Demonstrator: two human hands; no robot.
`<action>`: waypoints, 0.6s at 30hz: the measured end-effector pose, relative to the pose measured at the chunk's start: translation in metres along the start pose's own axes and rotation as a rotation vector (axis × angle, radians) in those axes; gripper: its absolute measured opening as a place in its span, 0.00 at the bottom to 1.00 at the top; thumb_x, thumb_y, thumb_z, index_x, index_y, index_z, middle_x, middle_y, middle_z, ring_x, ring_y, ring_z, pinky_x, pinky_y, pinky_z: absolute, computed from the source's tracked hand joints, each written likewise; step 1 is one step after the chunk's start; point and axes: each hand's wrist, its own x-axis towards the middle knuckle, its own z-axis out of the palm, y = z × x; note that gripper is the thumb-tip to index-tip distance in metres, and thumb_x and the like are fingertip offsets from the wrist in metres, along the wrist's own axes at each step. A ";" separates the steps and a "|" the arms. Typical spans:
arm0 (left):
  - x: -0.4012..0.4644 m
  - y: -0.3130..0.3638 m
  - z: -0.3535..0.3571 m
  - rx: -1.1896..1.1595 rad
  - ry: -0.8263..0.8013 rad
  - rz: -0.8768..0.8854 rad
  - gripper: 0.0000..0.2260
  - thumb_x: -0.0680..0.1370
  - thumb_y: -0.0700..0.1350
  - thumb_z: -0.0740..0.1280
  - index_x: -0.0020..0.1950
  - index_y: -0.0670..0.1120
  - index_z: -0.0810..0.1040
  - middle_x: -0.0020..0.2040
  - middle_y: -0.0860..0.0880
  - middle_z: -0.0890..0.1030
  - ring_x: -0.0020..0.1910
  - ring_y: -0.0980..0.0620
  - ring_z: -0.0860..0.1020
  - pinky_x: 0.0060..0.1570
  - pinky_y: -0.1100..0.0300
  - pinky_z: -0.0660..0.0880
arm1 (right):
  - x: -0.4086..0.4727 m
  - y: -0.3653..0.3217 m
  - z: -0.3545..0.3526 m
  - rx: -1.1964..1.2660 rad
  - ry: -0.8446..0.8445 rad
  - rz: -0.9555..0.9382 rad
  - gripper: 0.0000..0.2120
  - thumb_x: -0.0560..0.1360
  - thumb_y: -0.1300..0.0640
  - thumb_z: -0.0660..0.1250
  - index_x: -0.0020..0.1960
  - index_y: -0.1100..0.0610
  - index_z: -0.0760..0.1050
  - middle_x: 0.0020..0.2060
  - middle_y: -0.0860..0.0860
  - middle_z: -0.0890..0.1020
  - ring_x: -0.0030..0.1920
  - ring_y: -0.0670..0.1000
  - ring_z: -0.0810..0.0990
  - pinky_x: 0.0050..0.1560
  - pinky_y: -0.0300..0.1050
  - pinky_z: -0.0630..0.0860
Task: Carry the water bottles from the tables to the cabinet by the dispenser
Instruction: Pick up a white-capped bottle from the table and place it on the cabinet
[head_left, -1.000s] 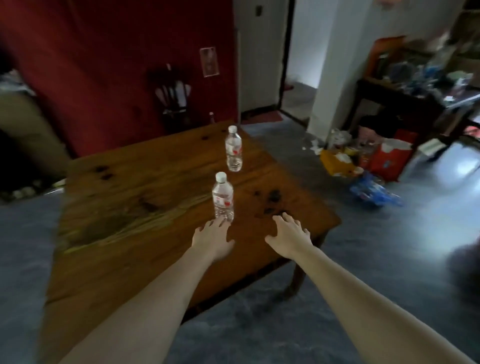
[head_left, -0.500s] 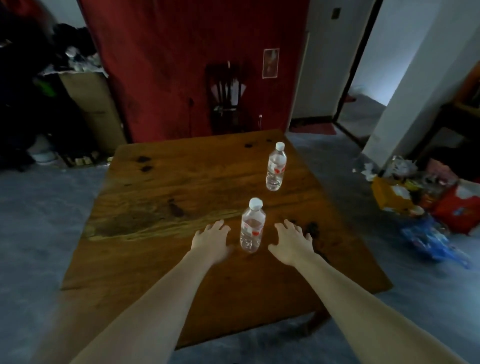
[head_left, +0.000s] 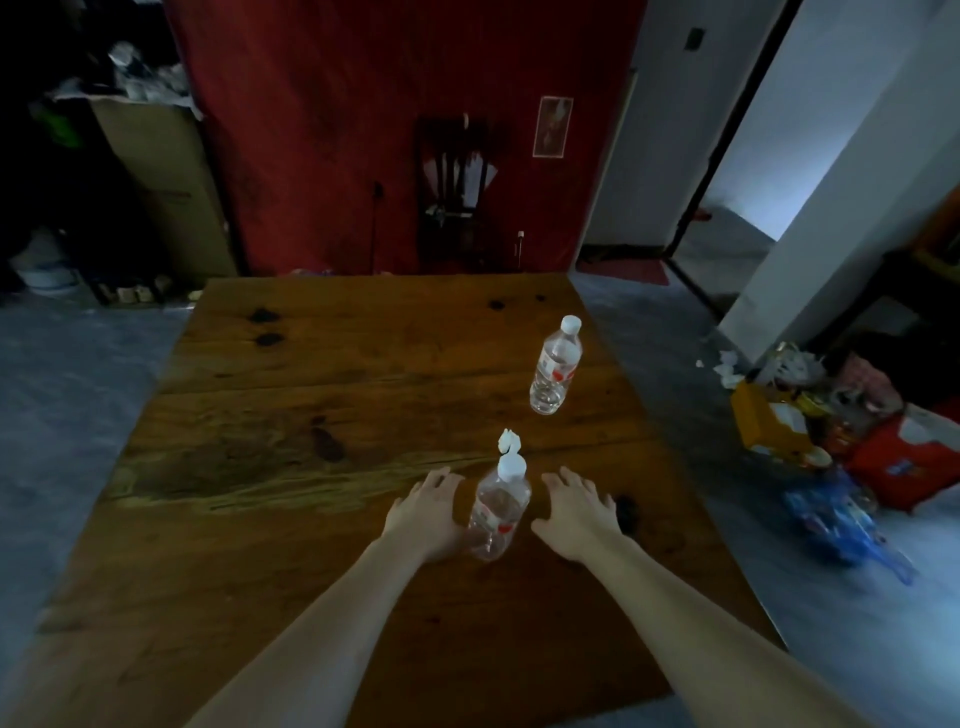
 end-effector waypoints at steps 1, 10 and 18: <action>0.002 0.000 0.002 -0.006 0.008 -0.003 0.46 0.70 0.66 0.73 0.81 0.52 0.57 0.82 0.50 0.56 0.79 0.46 0.61 0.75 0.41 0.62 | 0.003 0.001 0.001 -0.002 -0.006 -0.005 0.36 0.77 0.48 0.67 0.80 0.49 0.53 0.81 0.53 0.52 0.79 0.57 0.53 0.76 0.64 0.54; 0.010 0.015 0.023 -0.327 0.131 -0.066 0.51 0.62 0.68 0.77 0.78 0.54 0.56 0.77 0.51 0.67 0.71 0.48 0.72 0.65 0.47 0.74 | 0.024 0.007 0.009 0.020 -0.047 -0.107 0.36 0.77 0.47 0.67 0.80 0.50 0.53 0.81 0.53 0.52 0.79 0.57 0.52 0.76 0.65 0.53; 0.005 0.032 0.048 -0.500 0.293 -0.107 0.32 0.64 0.69 0.75 0.60 0.60 0.66 0.51 0.61 0.77 0.47 0.60 0.79 0.47 0.56 0.83 | 0.024 0.015 0.028 0.058 -0.059 -0.172 0.37 0.77 0.46 0.67 0.80 0.49 0.54 0.80 0.52 0.54 0.79 0.56 0.55 0.76 0.63 0.54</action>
